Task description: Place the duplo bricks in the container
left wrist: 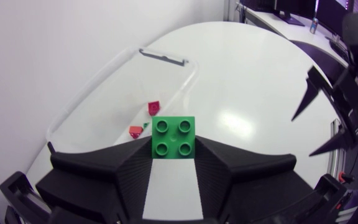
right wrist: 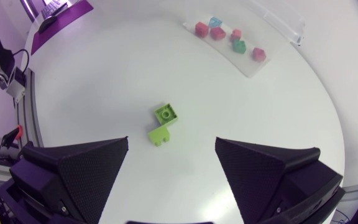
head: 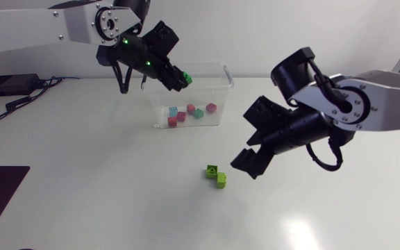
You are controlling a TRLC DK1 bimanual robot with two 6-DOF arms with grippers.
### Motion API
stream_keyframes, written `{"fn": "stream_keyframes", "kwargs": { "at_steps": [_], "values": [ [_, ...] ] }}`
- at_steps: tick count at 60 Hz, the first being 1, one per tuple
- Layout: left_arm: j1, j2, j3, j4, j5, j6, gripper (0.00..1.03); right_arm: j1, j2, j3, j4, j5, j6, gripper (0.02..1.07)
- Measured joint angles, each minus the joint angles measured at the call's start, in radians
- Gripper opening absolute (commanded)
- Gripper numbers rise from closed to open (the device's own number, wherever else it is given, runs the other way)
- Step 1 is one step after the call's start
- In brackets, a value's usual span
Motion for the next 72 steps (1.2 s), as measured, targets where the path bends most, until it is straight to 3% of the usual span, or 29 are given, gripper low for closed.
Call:
{"fn": "stream_keyframes", "kwargs": {
  "at_steps": [22, 34, 42, 48, 54, 72],
  "values": [
    [0.040, 0.217, 0.197, 0.168, -0.156, -0.182, 0.20, 0.026, 0.002, -0.098, 0.047, 0.000, -0.055, 1.03],
    [0.064, 0.314, 0.293, 0.189, -0.238, -0.243, 0.22, 0.026, 0.098, -0.086, 0.054, -0.004, -0.129, 1.03],
    [0.069, 0.359, 0.322, 0.192, -0.256, -0.272, 0.65, 0.026, 0.209, -0.047, 0.067, -0.010, -0.172, 1.02],
    [0.069, 0.366, 0.322, 0.192, -0.259, -0.284, 0.84, 0.027, 0.278, -0.011, 0.072, -0.015, -0.193, 1.02],
    [0.069, 0.360, 0.322, 0.193, -0.260, -0.287, 0.95, 0.035, 0.320, 0.018, 0.073, -0.016, -0.205, 1.02],
    [0.069, 0.184, 0.150, 0.301, -0.263, -0.290, 0.95, 0.059, 0.404, 0.083, 0.072, -0.015, -0.233, 0.94]
  ]
}}
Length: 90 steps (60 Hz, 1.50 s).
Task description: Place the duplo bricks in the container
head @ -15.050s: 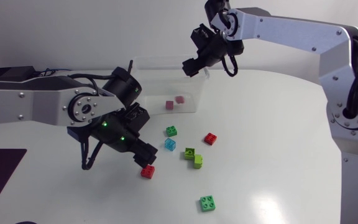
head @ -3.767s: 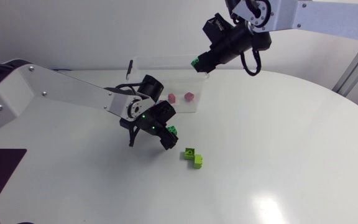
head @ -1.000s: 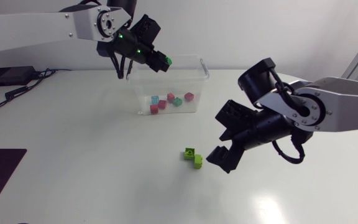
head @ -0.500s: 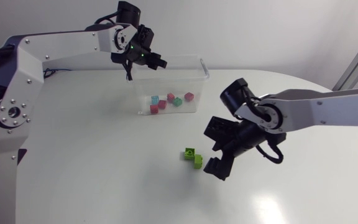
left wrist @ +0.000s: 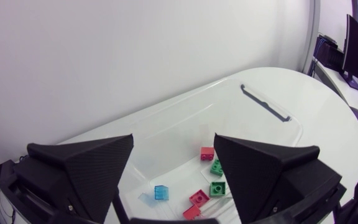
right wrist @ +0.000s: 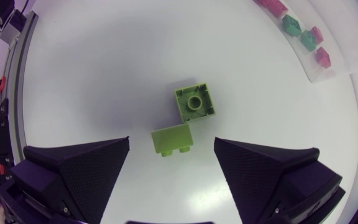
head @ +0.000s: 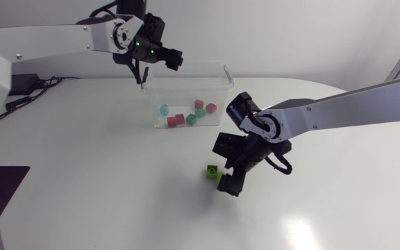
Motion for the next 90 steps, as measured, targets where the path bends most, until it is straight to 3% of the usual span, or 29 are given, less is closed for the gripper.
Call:
{"fn": "stream_keyframes", "kwargs": {
  "at_steps": [5, 14, 28, 43, 61, 70, 75, 90],
  "values": [
    [-0.001, -0.074, -0.062, 0.015, 0.000, 0.000, 0.95, 0.006, 0.011, 0.008, -0.001, 0.000, -0.011, 0.92],
    [-0.012, -0.206, -0.190, 0.029, 0.000, 0.009, 0.95, 0.016, 0.029, 0.011, -0.011, 0.000, -0.019, 0.72],
    [-0.055, -0.335, -0.376, 0.024, 0.025, 0.087, 0.95, 0.039, 0.035, 0.011, -0.026, 0.006, -0.019, 0.33],
    [-0.107, -0.367, -0.494, -0.031, 0.077, 0.178, 0.94, 0.039, 0.023, -0.001, -0.028, 0.026, -0.018, 0.31],
    [-0.174, -0.366, -0.587, -0.101, 0.139, 0.302, 0.93, -0.062, -0.188, -0.039, -0.121, 0.035, -0.018, 0.31],
    [-0.206, -0.330, -0.594, -0.126, 0.149, 0.354, 0.91, -0.122, -0.254, 0.031, -0.155, 0.032, -0.014, 0.31],
    [-0.227, -0.299, -0.595, -0.145, 0.152, 0.377, 0.77, -0.142, -0.258, 0.098, -0.155, 0.030, 0.005, 0.31],
    [-0.294, -0.222, -0.587, -0.217, 0.154, 0.435, 0.77, -0.164, -0.191, 0.296, -0.151, 0.029, 0.084, 0.31]
  ]
}}
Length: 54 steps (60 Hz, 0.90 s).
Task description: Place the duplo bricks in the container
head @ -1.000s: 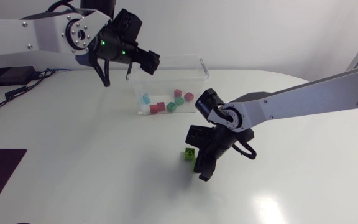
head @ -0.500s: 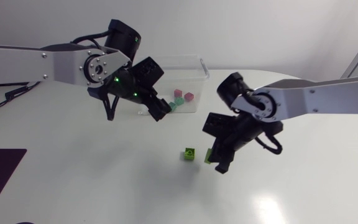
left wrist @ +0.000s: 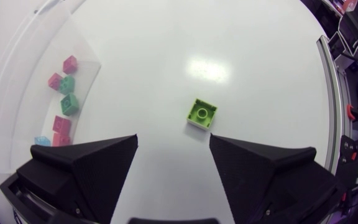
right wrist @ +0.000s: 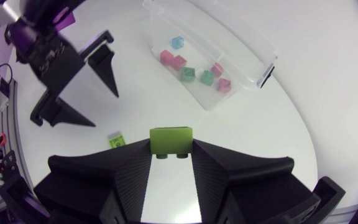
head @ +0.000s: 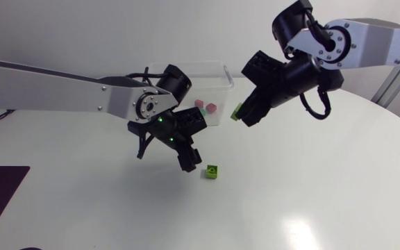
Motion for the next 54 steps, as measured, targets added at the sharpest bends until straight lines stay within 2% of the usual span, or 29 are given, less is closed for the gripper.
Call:
{"fn": "stream_keyframes", "kwargs": {
  "at_steps": [21, 54],
  "values": [
    [-0.048, 0.053, 0.034, -0.031, 0.005, 0.079, 0.77, -0.049, 0.150, 0.194, 0.041, -0.040, 0.121, 0.31],
    [-0.074, 0.123, 0.086, -0.074, 0.020, 0.132, 0.77, -0.061, 0.384, 0.496, 0.047, -0.045, 0.208, 0.31]
  ]
}}
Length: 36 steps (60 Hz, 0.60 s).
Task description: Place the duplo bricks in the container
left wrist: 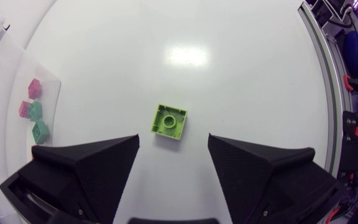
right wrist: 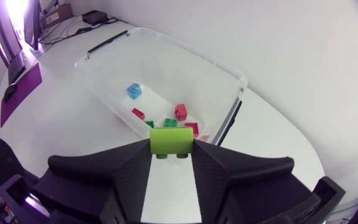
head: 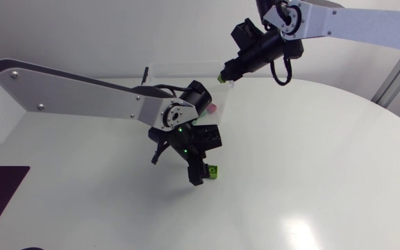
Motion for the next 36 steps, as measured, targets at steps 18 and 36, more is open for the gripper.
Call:
{"fn": "stream_keyframes", "kwargs": {
  "at_steps": [18, 36],
  "values": [
    [-0.019, 0.036, 0.044, -0.033, 0.000, 0.019, 0.77, -0.007, 0.099, 0.150, -0.023, 0.001, 0.010, 0.50],
    [-0.029, 0.092, 0.086, -0.067, 0.000, 0.027, 0.77, -0.026, 0.132, 0.174, -0.051, 0.000, 0.013, 1.03]
  ]
}}
